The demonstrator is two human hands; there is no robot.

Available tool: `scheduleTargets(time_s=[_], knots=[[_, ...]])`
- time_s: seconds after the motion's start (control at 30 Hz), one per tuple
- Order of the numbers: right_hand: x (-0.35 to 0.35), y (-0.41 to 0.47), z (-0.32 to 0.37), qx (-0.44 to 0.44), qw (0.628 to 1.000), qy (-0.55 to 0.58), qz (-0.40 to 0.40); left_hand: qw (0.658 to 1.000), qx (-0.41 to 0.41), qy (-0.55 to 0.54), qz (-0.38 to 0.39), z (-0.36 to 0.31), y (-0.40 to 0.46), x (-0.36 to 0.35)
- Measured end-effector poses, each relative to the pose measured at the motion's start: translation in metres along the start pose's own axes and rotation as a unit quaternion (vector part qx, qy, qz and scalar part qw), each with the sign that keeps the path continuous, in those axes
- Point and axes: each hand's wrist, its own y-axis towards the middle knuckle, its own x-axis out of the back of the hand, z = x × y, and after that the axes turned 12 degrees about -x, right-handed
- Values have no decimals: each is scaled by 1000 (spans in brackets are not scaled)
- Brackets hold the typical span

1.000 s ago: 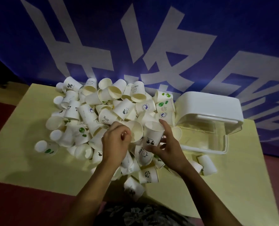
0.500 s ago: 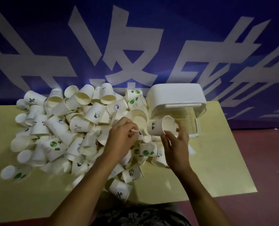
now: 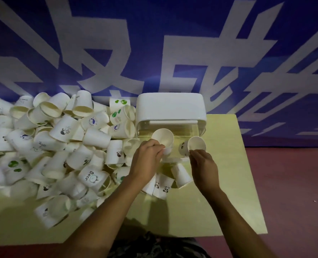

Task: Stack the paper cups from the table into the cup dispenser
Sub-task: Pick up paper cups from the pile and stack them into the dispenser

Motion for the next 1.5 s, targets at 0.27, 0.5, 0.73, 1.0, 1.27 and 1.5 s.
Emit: scheduleTargets(time_s=[0.27, 0.5, 0.73, 1.0, 1.27, 1.5], knots=[[-28, 44, -37, 52, 989, -92, 101, 993, 97, 22, 55, 13, 18, -69], [-48, 62, -54, 87, 976, -144, 140, 987, 137, 49, 70, 20, 28, -97], [-51, 66, -58, 84, 981, -100, 143, 983, 157, 68, 72, 18, 30, -99], [-24, 32, -50, -68, 984, 98, 130, 989, 115, 77, 51, -2, -10, -70], [-48, -25, -62, -397, 865, 174, 251, 966, 150, 108, 179, 5, -65, -74], [-61, -39, -52, -521, 751, 301, 270, 948, 184, 108, 237, 25, -68, -79]])
